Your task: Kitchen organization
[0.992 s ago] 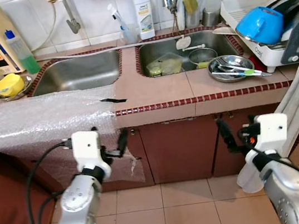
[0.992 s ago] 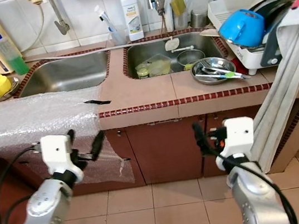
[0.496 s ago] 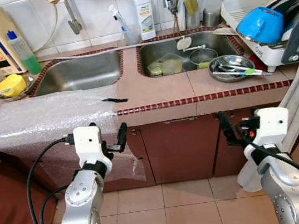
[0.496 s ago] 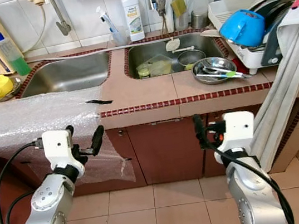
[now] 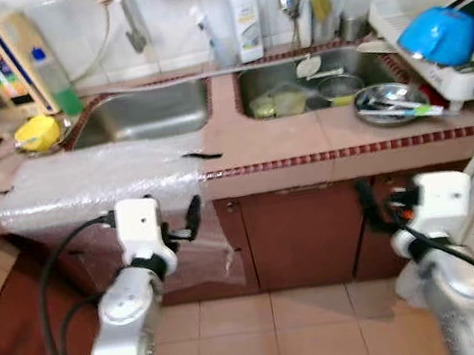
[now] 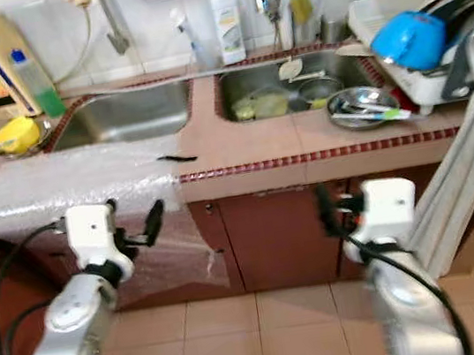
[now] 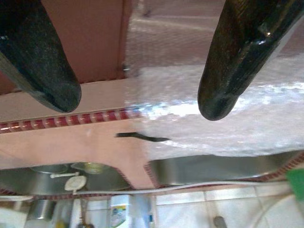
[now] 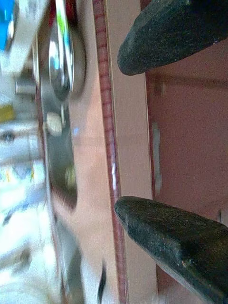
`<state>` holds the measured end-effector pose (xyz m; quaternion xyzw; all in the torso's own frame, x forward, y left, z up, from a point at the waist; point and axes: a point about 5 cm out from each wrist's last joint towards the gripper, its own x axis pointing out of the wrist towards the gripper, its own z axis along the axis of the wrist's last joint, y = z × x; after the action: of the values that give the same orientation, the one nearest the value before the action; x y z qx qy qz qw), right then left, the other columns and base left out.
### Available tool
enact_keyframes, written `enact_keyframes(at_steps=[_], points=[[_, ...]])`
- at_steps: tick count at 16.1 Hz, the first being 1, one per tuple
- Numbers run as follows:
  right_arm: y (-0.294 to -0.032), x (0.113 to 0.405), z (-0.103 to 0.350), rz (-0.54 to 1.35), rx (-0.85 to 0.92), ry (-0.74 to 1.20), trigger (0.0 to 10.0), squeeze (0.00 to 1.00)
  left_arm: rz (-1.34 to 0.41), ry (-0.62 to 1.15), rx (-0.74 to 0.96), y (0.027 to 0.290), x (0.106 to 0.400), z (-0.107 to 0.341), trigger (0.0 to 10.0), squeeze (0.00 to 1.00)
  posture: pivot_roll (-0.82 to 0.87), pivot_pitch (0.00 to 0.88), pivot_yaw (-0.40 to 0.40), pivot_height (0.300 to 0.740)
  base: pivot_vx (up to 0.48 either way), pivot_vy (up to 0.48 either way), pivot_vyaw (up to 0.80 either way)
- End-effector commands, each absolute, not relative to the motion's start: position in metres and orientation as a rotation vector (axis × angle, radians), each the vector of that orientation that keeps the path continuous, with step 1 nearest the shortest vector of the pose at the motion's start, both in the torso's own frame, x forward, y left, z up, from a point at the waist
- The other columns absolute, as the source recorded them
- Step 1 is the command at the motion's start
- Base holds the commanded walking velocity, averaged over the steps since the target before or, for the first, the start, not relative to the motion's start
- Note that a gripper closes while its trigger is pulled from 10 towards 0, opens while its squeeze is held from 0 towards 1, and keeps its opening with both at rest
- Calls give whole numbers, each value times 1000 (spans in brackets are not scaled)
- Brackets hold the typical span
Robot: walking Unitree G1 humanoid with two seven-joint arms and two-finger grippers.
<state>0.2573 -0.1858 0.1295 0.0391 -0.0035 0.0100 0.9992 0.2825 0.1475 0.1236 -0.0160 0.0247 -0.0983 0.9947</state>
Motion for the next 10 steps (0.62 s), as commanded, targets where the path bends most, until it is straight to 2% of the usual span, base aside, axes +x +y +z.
enact_keyframes(at_steps=[1,6,10], points=[[-190,256,132,13,88,-12,10000,0,-203,36,-33,147,282,128,10000,0,42,0,136,740,0,439,0],[-187,257,133,17,102,-10,10000,0,-206,46,-27,147,282,127,10000,0,42,0,137,740,0,453,0],[-184,256,132,43,94,-1,10000,0,-202,49,-27,146,282,125,10000,0,38,0,106,740,0,480,0]])
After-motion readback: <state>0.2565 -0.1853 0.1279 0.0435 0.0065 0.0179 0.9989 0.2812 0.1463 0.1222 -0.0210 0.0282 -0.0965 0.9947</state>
